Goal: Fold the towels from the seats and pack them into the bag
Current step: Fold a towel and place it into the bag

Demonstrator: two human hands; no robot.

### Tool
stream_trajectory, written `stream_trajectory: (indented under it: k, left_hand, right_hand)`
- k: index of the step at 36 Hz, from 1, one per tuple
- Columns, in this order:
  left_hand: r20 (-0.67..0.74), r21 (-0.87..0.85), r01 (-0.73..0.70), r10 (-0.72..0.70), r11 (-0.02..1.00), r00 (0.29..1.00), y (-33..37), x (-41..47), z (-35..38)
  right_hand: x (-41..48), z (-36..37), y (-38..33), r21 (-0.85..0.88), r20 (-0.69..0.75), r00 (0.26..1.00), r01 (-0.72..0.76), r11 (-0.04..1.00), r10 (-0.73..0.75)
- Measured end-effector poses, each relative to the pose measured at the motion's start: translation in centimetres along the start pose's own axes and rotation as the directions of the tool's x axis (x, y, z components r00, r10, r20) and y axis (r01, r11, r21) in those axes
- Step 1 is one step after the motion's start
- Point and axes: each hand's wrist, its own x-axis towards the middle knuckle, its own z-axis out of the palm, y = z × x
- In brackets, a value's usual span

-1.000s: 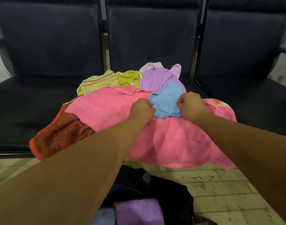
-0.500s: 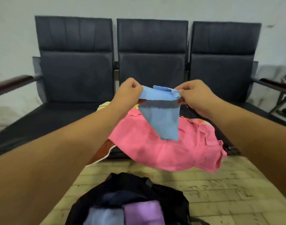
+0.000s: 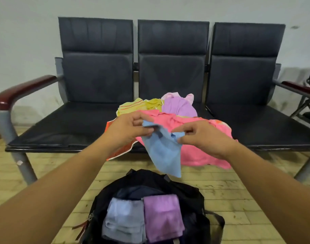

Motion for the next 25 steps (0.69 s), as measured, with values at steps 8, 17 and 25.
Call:
stream_trajectory:
  k: [8, 17, 25]
  left_hand:
    - [-0.043, 0.090, 0.086, -0.083, 0.992, 0.996, -2.5, -1.2, 0.8]
    - [0.014, -0.294, 0.147, -0.149, 0.945, 0.989, -2.9, -0.6, 1.7]
    - [0.006, -0.373, 0.143, -0.151, 0.917, 0.988, -2.2, -0.2, 1.7]
  right_hand:
    - [0.6, 2.0, 3.0, 0.051, -0.145, 0.989, 0.025, 0.998, -0.018]
    - [1.1, 3.0, 3.7, 0.746, 0.015, 0.993, -0.092, 0.659, 0.121]
    - [1.3, 3.3, 2.9, 0.844, 0.075, 0.984, -0.149, 0.516, 0.161]
